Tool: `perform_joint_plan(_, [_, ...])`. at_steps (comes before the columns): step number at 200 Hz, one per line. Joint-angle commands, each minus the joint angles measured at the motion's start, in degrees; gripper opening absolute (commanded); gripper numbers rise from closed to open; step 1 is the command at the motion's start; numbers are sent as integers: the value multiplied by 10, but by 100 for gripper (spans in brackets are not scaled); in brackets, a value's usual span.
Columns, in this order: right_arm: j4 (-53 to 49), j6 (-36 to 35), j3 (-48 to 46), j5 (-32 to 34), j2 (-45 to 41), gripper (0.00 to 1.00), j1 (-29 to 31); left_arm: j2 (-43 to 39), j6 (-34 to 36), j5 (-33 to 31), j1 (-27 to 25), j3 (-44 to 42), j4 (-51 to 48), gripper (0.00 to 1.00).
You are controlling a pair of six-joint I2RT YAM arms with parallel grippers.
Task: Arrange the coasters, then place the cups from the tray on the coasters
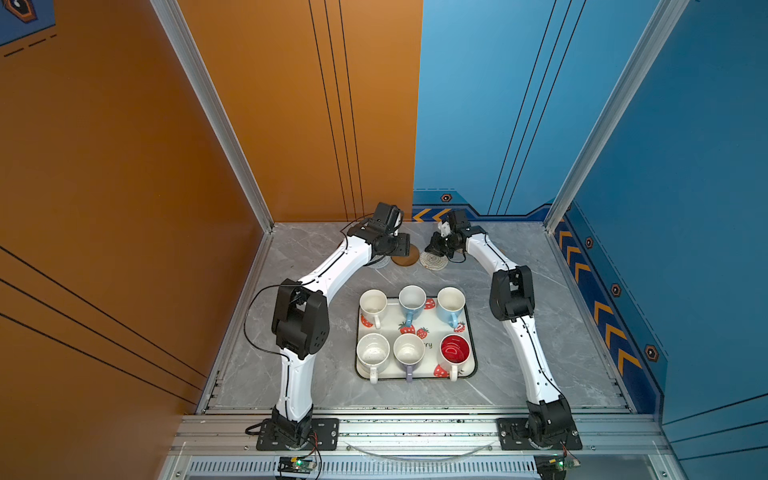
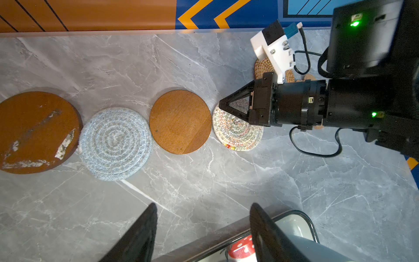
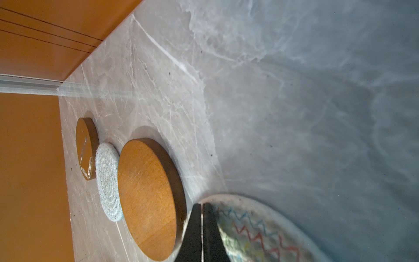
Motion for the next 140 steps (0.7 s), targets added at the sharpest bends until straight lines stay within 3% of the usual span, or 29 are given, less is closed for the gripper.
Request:
perform_joint_plan(1, [18, 12, 15, 3, 16, 0, -5, -11, -7, 10, 5, -2, 9, 66])
perform_joint_plan(96, [45, 30, 15, -11, 15, 0, -11, -18, -7, 9, 5, -9, 8, 66])
perform_joint_plan(140, [37, 4, -20, -7, -58, 0, -15, -24, -12, 10, 2, -9, 10, 65])
